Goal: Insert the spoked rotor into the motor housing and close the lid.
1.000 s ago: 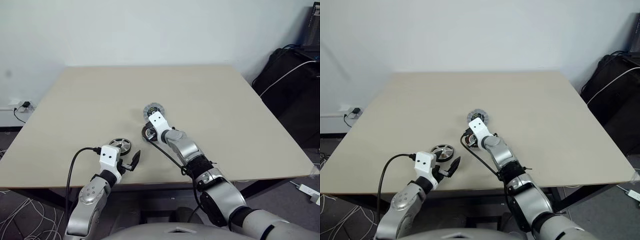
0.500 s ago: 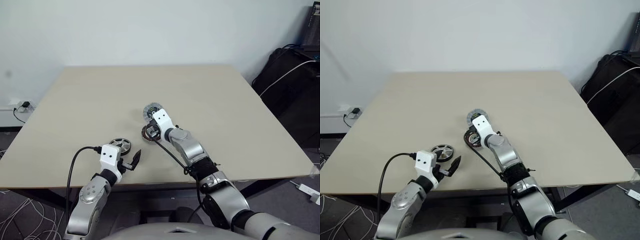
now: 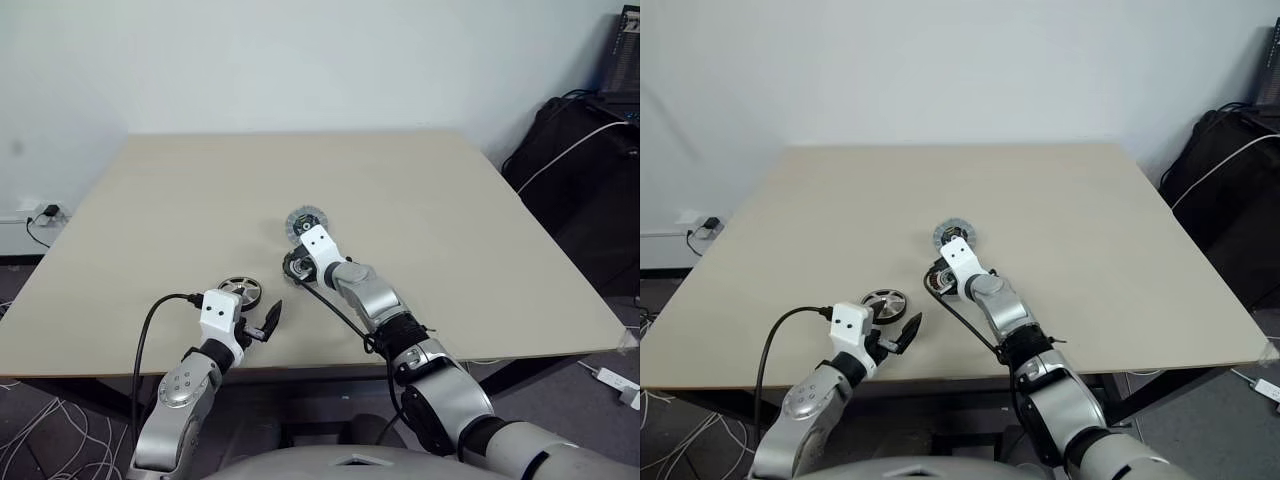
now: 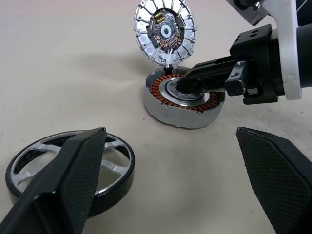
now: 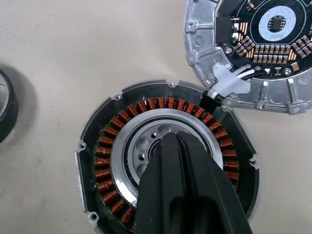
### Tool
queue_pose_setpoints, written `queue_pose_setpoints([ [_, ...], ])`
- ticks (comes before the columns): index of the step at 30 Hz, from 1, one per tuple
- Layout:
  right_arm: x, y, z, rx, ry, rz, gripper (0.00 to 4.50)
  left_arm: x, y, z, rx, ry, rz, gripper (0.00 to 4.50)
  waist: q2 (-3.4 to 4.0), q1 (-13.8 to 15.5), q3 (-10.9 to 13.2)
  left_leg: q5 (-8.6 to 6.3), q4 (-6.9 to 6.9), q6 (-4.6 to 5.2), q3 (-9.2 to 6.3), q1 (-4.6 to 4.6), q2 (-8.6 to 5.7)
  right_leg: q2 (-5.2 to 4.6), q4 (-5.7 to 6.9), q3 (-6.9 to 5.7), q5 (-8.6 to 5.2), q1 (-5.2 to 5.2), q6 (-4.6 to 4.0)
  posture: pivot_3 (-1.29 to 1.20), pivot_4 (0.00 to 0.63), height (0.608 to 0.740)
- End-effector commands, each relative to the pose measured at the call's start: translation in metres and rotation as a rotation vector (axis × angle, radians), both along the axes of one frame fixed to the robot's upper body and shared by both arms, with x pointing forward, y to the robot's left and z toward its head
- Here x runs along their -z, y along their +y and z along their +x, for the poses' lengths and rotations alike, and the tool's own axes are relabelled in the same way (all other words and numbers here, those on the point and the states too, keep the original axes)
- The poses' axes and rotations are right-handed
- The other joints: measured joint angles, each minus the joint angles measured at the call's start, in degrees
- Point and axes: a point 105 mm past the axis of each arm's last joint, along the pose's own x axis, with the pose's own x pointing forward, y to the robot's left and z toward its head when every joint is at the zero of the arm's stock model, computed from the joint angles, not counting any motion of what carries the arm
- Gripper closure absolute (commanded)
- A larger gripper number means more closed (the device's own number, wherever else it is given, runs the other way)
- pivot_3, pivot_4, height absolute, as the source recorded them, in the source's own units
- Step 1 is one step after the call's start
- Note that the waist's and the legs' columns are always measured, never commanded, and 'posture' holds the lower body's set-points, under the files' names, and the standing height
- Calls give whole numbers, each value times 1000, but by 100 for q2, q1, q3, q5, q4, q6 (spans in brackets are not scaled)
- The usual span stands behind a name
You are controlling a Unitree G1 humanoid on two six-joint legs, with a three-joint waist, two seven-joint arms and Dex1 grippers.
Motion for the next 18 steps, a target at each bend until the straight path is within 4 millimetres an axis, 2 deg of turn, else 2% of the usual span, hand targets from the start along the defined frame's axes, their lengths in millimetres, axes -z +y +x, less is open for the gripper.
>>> queue_pose_setpoints([
  [1,-15,2,6,5,-50,33,4470,-14,-1,3,3,-54,-3,0,0,1,0,0,1,0,0,-1,0,0,0,0,1,-1,0,0,0,740],
  [7,-34,0,8,17,-108,82,4470,-13,-3,4,8,-54,-6,0,2,7,2,0,1,0,0,-12,0,0,0,0,4,-14,5,0,0,740],
  [12,-57,-4,-1,-4,-195,156,4470,-15,-2,6,-8,-72,-1,0,1,25,2,0,0,0,0,-21,0,0,-2,-1,6,-23,9,0,0,740],
  [15,-66,-14,-14,-24,-253,185,4470,-21,17,16,-150,-134,42,0,-1,60,2,-1,0,2,0,-27,0,0,-6,1,5,-25,10,0,0,740],
  [17,-64,-27,-24,-9,-260,185,4470,-23,43,23,-345,-159,40,0,-3,84,3,-2,0,4,0,-28,0,0,-10,1,5,-25,9,0,0,740],
  [18,-63,-34,-29,3,-258,186,4470,-21,50,24,-398,-143,13,0,-5,94,2,-2,1,4,0,-28,0,-1,-10,0,5,-24,9,0,0,740],
])
